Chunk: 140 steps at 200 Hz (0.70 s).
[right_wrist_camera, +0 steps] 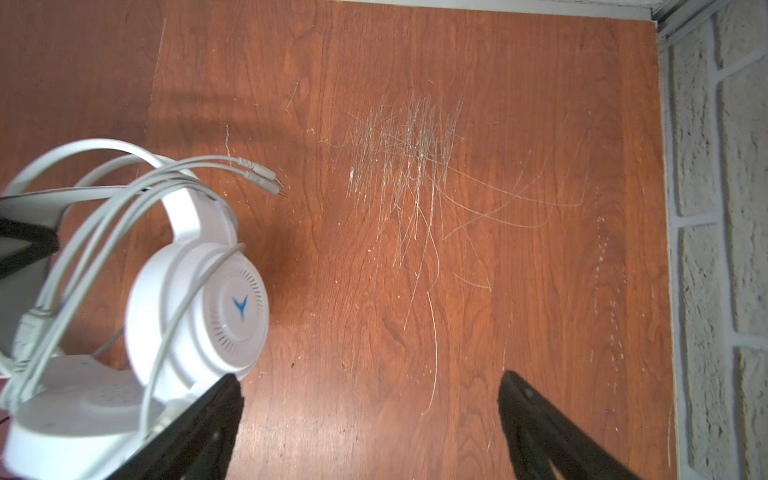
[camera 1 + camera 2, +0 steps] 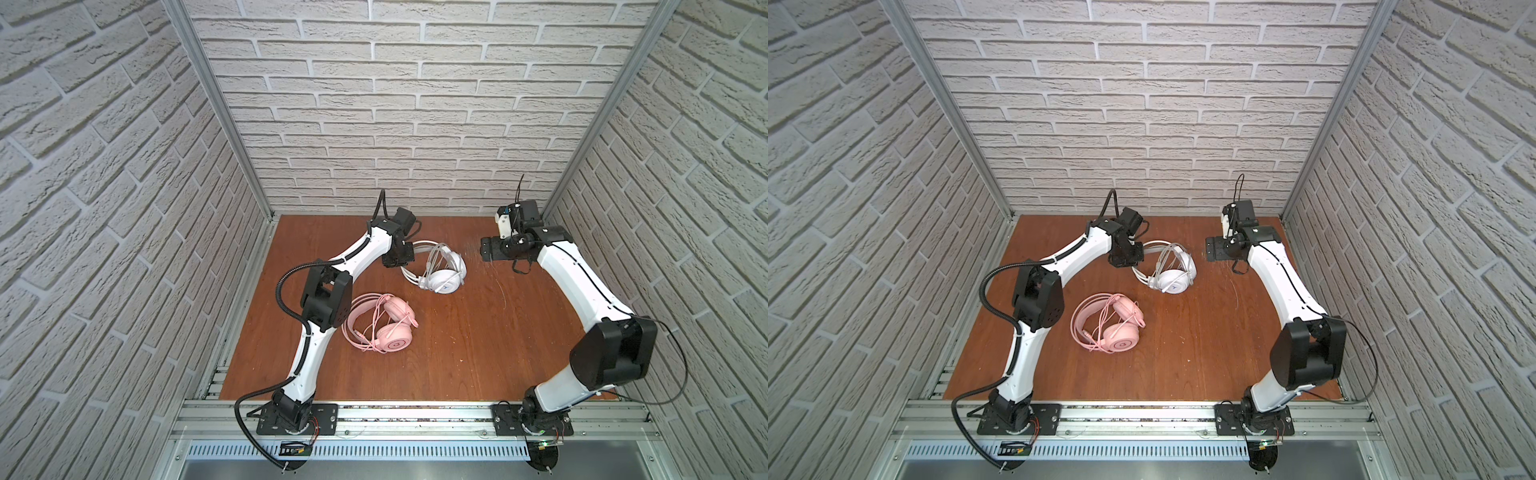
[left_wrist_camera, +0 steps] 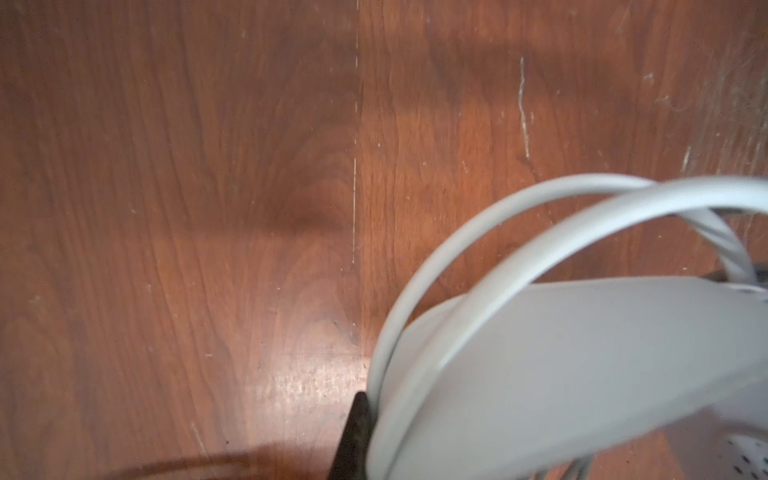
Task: Wrap the headphones
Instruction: 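Open the right gripper and lift it away from the white headset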
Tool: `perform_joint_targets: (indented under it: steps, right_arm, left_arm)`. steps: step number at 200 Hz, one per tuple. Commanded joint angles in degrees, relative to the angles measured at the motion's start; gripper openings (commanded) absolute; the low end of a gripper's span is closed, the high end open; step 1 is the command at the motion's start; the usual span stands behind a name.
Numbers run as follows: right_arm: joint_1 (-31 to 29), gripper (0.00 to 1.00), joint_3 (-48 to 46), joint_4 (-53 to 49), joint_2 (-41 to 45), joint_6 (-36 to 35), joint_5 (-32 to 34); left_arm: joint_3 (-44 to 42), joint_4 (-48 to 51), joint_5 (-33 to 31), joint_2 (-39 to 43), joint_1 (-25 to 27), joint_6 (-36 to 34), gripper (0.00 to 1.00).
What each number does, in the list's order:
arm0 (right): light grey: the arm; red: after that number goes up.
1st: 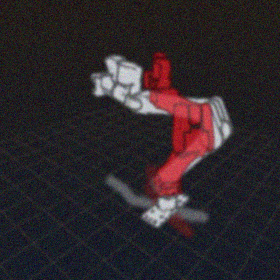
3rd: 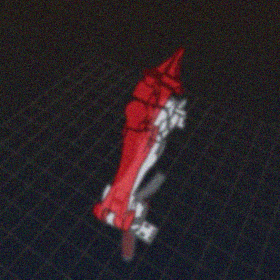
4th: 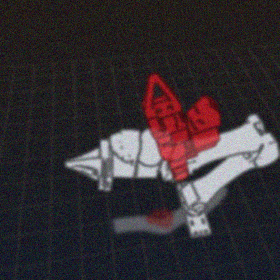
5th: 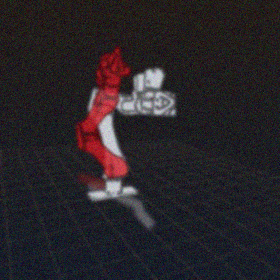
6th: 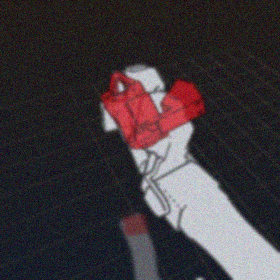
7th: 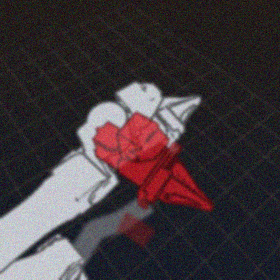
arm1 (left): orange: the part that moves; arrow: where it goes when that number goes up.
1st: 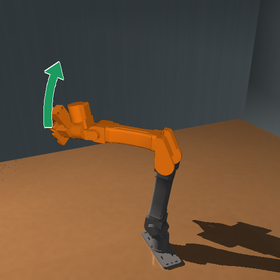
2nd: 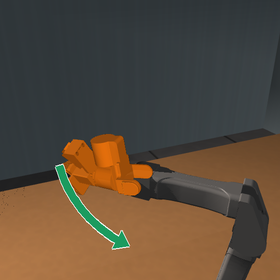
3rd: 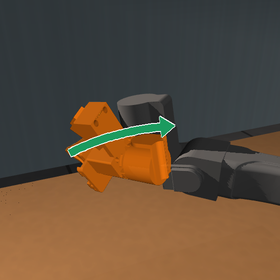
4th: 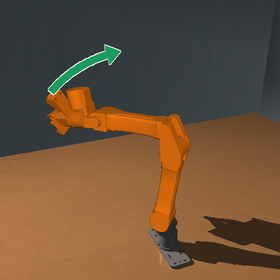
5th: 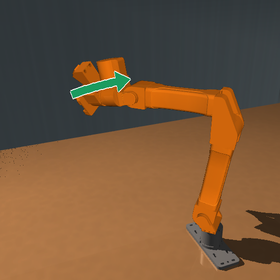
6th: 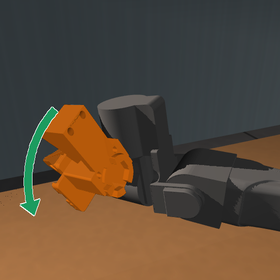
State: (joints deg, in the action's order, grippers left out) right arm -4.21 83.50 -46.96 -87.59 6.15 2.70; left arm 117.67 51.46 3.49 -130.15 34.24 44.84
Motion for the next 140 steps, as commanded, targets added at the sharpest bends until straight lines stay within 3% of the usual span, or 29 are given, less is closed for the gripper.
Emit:
perform_joint_targets:
  steps: [1,56,140]
  right_arm:
    - [0.22,0.97,-3.7,1.31,4.86,2.36,-0.68]
    - [0.43,0.97,-10.0,0.07,12.1,3.44,0.58]
    - [0.95,0.99,-10.28,-1.12,14.11,2.83,1.77]
  left_arm:
    - [0.54,-5.21,0.3,2.6,2.29,4.64,0.0]
    - [2.71,-7.67,-1.08,-1.84,6.48,10.73,0.0]
    - [5.09,-10.1,-2.65,-7.61,8.65,13.21,0.0]
